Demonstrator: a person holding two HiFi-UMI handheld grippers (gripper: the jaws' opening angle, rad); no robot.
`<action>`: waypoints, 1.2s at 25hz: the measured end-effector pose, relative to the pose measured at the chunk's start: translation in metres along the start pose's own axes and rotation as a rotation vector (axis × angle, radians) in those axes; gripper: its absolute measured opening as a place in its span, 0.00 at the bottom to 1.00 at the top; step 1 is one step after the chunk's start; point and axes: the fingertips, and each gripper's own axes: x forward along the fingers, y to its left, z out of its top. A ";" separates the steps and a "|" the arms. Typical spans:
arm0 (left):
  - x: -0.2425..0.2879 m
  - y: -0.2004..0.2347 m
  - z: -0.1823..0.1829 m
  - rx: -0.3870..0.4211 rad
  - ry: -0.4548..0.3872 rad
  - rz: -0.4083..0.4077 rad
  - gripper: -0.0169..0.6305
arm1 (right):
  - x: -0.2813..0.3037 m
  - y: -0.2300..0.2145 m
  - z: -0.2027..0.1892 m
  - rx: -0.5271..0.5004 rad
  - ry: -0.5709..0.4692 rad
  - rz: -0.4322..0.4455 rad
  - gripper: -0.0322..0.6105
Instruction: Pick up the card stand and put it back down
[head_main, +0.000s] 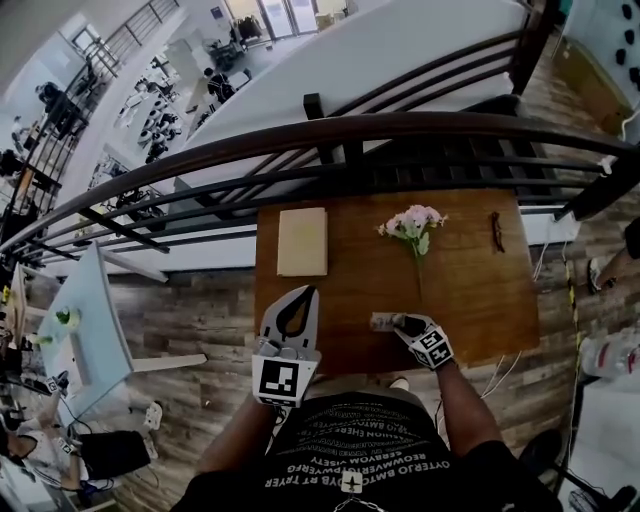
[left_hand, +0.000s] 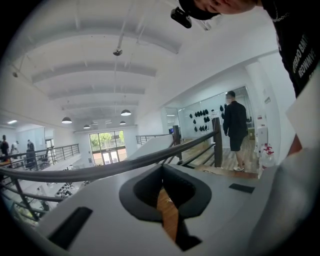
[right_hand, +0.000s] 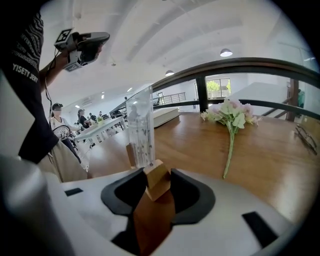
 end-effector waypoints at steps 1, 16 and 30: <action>-0.001 -0.002 -0.001 0.000 -0.002 0.002 0.06 | -0.001 0.001 -0.001 0.007 -0.003 0.003 0.30; -0.025 -0.028 0.001 -0.034 -0.014 0.056 0.06 | -0.042 0.002 0.058 0.078 -0.036 -0.026 0.30; -0.040 -0.046 0.014 -0.064 -0.076 0.081 0.06 | -0.125 0.027 0.160 0.050 -0.103 -0.009 0.30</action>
